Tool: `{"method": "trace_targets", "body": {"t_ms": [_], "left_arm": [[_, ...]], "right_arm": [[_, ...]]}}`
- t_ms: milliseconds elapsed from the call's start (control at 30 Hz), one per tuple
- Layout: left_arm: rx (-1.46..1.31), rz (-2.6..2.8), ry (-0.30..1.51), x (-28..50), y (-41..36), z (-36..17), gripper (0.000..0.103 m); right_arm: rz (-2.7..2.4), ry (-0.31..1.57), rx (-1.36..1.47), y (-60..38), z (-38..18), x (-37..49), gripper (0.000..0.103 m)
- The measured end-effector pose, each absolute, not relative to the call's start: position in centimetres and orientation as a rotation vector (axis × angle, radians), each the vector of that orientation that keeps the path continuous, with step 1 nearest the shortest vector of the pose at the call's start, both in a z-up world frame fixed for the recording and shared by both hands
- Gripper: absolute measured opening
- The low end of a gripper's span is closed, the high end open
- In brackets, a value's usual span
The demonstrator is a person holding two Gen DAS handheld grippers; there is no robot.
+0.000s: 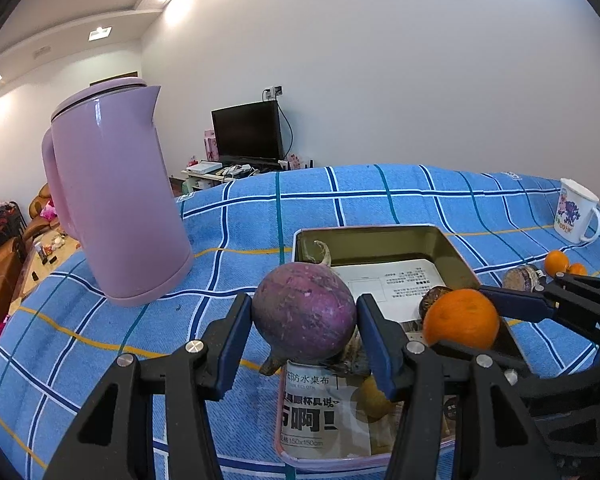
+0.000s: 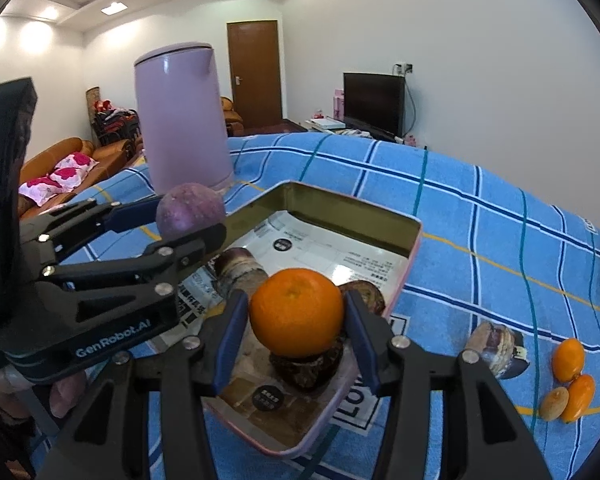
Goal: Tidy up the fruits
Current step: 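Open both tools to drop the purple root and orange into the tin, then move both open tools back to the remaining oranges and yellow fruit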
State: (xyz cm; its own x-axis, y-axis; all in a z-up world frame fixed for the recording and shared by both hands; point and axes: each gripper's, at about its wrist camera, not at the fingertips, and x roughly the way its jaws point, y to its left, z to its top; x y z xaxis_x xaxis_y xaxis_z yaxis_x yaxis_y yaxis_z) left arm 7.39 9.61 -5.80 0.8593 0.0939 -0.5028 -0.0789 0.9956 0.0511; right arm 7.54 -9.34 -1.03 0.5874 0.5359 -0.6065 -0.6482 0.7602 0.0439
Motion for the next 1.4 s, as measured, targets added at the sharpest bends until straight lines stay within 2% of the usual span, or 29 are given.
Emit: {"method": "trace_targets", "body": {"t_ms": [100,133,233,267,433,667,867,1100,1267,1400], "left_arm": [[-0.012,0.081,0.515,7.1,10.2,-5.6,0.056],[-0.022,0.08,0.495,6.8,10.3,-5.3,0.06],[-0.029,0.129,0.428,5.9,10.5,-4.6,0.09],[-0.04,0.128,0.416,5.7,10.5,-4.5,0.093],[-0.019,0.126,0.417,5.6,9.7,-4.5,0.093],[0.021,0.113,0.437,5.3,6.8,-2.9,0.093],[0.018,0.053,0.442,5.7,2.6,-1.4,0.093],[0.068,-0.012,0.499,7.4,-3.4,-2.3,0.093],[0.111,-0.05,0.524,9.1,-6.8,-3.0,0.093],[0.123,-0.073,0.562,11.1,-8.5,-3.8,0.093]], "right_arm": [[0.689,0.611,-0.195,-9.5,-0.7,7.1,0.069],[0.694,0.608,-0.183,-9.7,-0.6,7.1,0.075],[0.704,0.601,-0.138,-10.3,-0.2,7.2,0.085],[0.695,0.598,-0.133,-10.6,0.0,7.1,0.087],[0.652,0.589,-0.155,-11.9,0.6,6.4,0.088],[0.512,0.571,-0.136,-19.2,2.3,6.2,0.093],[0.318,0.588,-0.07,-27.4,2.3,7.5,0.093],[0.161,0.671,0.04,-33.4,0.2,9.4,0.092],[0.157,0.727,0.077,-34.5,-1.0,10.8,0.069],[0.201,0.75,0.084,-33.8,-1.3,11.8,0.065]]}}
